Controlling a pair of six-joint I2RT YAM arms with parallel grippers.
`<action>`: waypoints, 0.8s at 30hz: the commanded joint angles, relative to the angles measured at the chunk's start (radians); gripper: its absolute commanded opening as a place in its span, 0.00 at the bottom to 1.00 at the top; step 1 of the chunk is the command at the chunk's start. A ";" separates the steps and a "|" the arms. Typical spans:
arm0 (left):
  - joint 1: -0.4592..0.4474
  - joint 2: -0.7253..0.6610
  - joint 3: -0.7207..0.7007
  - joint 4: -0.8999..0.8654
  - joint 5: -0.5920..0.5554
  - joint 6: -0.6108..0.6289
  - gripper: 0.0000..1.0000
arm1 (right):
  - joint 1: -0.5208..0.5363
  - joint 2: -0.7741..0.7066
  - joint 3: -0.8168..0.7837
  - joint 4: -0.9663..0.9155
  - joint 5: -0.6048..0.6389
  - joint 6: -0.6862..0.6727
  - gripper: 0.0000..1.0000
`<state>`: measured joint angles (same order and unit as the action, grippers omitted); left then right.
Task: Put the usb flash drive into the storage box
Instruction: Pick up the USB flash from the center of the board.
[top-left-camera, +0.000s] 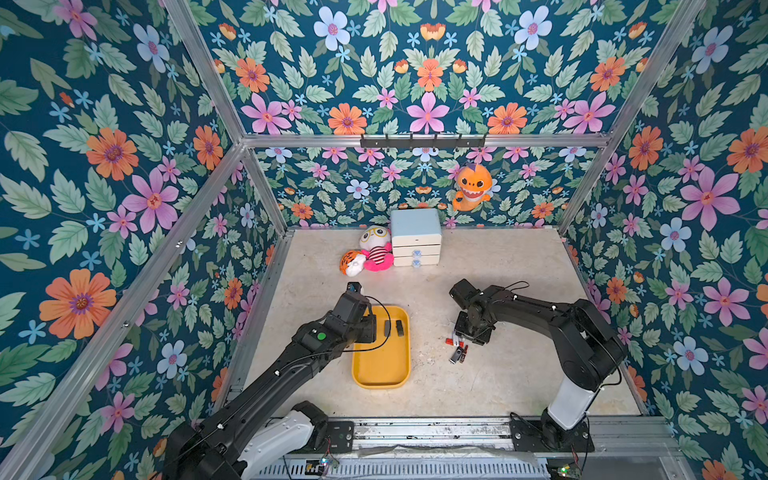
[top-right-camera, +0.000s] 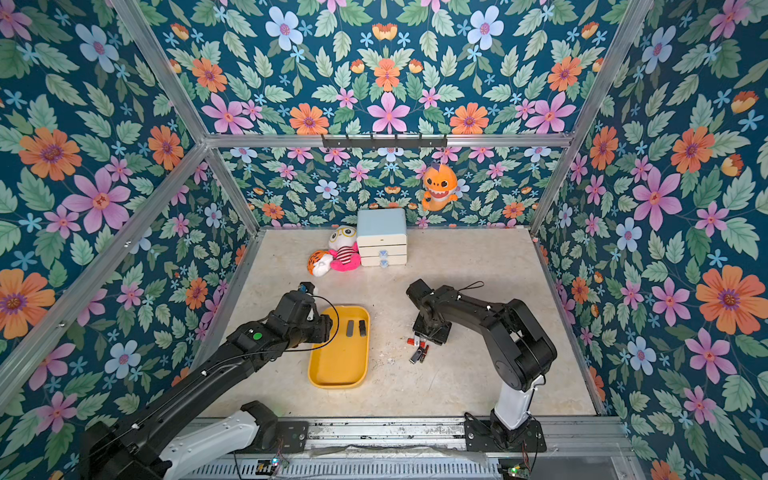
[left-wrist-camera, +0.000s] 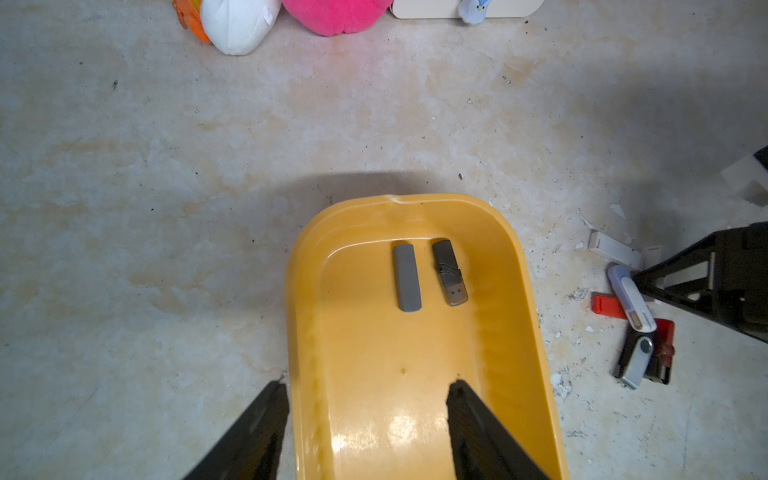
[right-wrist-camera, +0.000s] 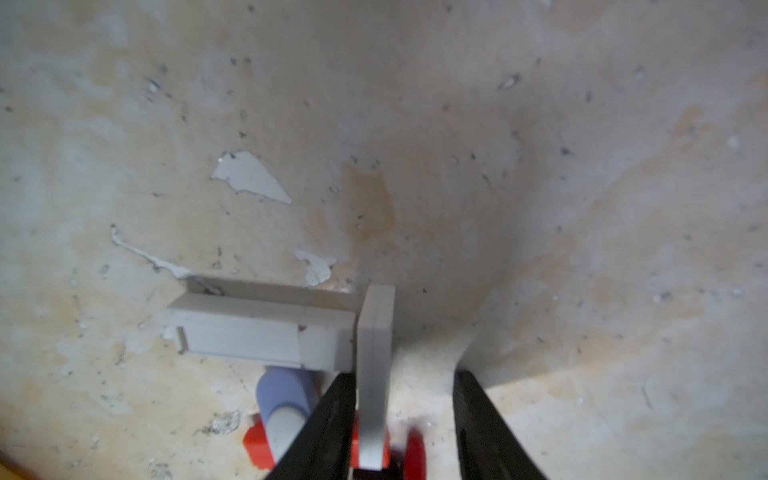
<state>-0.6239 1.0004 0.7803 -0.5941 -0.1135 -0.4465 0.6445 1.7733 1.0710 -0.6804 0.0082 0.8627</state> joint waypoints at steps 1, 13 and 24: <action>0.000 0.011 0.004 0.007 -0.016 0.002 0.66 | -0.001 0.005 -0.002 -0.072 0.041 -0.026 0.41; -0.001 0.022 0.005 0.007 -0.019 0.000 0.66 | -0.015 -0.073 -0.031 0.012 0.008 -0.129 0.13; -0.001 0.009 0.009 -0.004 -0.060 -0.016 0.67 | 0.000 -0.283 -0.023 0.024 -0.060 -0.172 0.02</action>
<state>-0.6247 1.0164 0.7830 -0.5980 -0.1345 -0.4469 0.6308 1.5402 1.0508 -0.6880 0.0200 0.6888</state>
